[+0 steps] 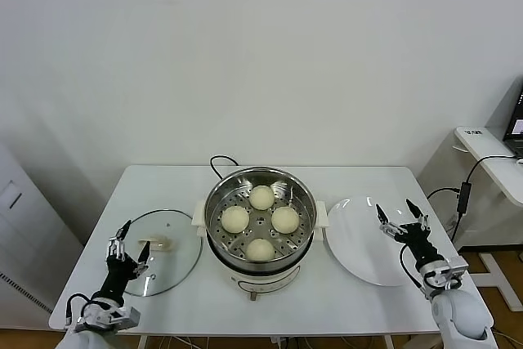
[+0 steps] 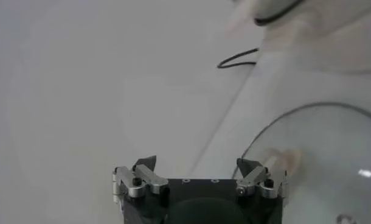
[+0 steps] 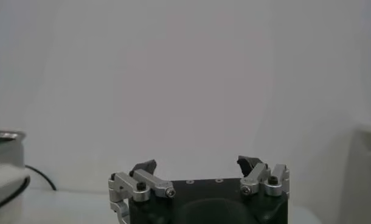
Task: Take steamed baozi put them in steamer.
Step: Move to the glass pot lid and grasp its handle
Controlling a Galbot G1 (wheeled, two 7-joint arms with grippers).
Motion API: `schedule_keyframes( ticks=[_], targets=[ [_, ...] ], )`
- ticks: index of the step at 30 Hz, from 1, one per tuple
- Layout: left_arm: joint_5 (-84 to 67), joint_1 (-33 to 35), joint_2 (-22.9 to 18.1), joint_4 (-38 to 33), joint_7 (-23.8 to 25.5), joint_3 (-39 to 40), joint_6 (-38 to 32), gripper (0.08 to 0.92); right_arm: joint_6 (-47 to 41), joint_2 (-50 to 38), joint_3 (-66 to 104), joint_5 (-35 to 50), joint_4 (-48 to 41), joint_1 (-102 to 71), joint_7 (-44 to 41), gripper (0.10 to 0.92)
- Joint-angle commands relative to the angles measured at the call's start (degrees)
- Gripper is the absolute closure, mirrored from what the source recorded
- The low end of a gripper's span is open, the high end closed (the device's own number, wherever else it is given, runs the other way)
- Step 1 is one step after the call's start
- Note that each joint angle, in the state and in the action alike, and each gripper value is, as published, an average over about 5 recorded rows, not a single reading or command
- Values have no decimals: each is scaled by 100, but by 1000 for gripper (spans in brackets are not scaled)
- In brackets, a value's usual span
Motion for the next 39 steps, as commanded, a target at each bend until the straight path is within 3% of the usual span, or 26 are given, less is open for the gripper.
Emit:
schedule_keyframes(
  ticks=[1,20,39],
  targets=[
    [2425,-197,-402,812,-521,-90,-937,177,183,317,143,-169,-123,-194,-98,203],
    [3266,-790,-632,1477,-958,-231,-810,177,243,431,112,-348,-228,-127,-135,203],
    [3249,-1209,-747,1824,-987,-179,-560,188,312,503,11,-499,-387,-28,-192,203]
  ],
)
